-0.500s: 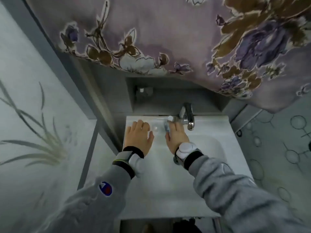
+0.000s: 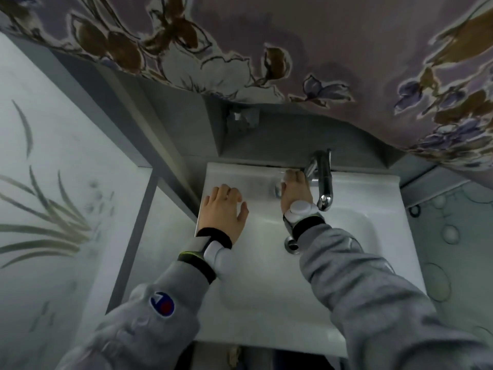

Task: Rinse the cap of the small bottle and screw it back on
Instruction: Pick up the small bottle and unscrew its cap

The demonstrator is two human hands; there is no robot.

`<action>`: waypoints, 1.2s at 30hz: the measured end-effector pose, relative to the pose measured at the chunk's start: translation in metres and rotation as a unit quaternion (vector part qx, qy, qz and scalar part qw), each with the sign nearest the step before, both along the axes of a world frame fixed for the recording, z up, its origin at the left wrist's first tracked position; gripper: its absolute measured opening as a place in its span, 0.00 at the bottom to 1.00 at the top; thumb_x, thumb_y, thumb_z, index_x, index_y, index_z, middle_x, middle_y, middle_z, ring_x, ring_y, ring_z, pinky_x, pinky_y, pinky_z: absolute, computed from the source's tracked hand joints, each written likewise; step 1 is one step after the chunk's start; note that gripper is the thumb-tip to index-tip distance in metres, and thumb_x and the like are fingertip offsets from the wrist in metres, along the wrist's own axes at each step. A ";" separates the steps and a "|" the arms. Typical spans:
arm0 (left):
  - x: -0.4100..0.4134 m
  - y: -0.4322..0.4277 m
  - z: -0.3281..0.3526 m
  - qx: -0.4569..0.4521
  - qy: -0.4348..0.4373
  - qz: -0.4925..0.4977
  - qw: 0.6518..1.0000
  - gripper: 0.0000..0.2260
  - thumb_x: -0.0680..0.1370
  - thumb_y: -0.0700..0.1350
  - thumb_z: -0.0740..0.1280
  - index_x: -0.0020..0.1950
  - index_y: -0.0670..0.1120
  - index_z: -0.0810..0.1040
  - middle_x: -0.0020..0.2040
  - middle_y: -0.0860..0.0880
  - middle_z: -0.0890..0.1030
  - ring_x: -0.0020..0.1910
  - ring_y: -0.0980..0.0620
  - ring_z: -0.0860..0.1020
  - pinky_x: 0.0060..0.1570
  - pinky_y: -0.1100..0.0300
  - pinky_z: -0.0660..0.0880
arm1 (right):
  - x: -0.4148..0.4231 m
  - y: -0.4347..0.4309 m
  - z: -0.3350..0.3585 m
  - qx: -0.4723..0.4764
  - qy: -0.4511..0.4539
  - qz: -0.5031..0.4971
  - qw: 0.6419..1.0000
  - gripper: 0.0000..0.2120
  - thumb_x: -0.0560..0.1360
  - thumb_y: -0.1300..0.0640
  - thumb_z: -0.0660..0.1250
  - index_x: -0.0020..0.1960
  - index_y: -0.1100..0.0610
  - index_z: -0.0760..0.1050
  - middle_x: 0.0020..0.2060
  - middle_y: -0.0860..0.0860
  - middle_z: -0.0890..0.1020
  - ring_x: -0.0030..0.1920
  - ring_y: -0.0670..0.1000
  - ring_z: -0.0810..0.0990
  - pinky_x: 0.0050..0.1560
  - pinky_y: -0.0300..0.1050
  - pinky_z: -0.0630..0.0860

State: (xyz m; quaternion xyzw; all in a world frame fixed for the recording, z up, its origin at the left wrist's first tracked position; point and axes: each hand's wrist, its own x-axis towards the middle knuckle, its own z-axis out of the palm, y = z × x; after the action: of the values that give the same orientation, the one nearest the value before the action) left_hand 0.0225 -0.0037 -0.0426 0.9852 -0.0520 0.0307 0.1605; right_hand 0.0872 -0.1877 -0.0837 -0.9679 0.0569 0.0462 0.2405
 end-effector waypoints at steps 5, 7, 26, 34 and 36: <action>-0.004 -0.009 -0.007 -0.022 0.053 0.011 0.998 0.15 0.75 0.54 0.62 0.58 0.47 0.73 0.57 0.48 0.76 0.57 0.46 0.73 0.56 0.52 0.69 | -0.024 0.004 -0.009 0.082 -0.054 0.017 0.995 0.10 0.76 0.65 0.58 0.57 0.62 0.69 0.57 0.59 0.70 0.55 0.58 0.72 0.53 0.44 0.68; -0.008 -0.013 -0.012 -0.027 0.086 0.004 0.996 0.23 0.74 0.57 0.65 0.65 0.47 0.69 0.63 0.48 0.74 0.62 0.46 0.71 0.60 0.52 0.68 | -0.040 0.008 -0.008 0.110 -0.086 0.023 0.990 0.09 0.76 0.65 0.61 0.56 0.62 0.70 0.54 0.59 0.72 0.49 0.58 0.75 0.49 0.43 0.68; -0.081 -0.040 -0.016 -0.223 0.256 -0.080 0.937 0.20 0.78 0.48 0.63 0.68 0.45 0.67 0.60 0.43 0.79 0.57 0.42 0.77 0.56 0.52 0.73 | -0.127 0.004 0.076 -0.155 -0.030 0.189 0.969 0.25 0.78 0.42 0.51 0.29 0.56 0.62 0.30 0.56 0.78 0.31 0.56 0.70 0.37 0.47 0.62; -0.087 -0.042 -0.003 -0.220 0.260 -0.127 0.932 0.15 0.78 0.47 0.63 0.63 0.44 0.70 0.53 0.41 0.80 0.52 0.40 0.78 0.53 0.49 0.74 | -0.149 -0.025 0.093 0.007 -0.018 0.232 0.973 0.11 0.70 0.44 0.62 0.47 0.47 0.64 0.38 0.43 0.74 0.35 0.49 0.74 0.36 0.44 0.68; -0.087 -0.047 -0.001 -0.212 0.249 -0.123 0.937 0.16 0.78 0.48 0.63 0.65 0.44 0.69 0.54 0.41 0.80 0.52 0.40 0.78 0.53 0.48 0.74 | -0.149 -0.030 0.100 0.018 -0.041 0.223 0.974 0.08 0.72 0.43 0.62 0.47 0.44 0.67 0.39 0.43 0.75 0.37 0.48 0.74 0.37 0.44 0.71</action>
State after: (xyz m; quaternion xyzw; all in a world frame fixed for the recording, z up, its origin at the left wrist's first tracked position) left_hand -0.0644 -0.0507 -0.0435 0.8903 -0.1231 -0.2249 0.3763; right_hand -0.0615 -0.2179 0.0162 -0.9528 -0.1713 0.0605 0.2431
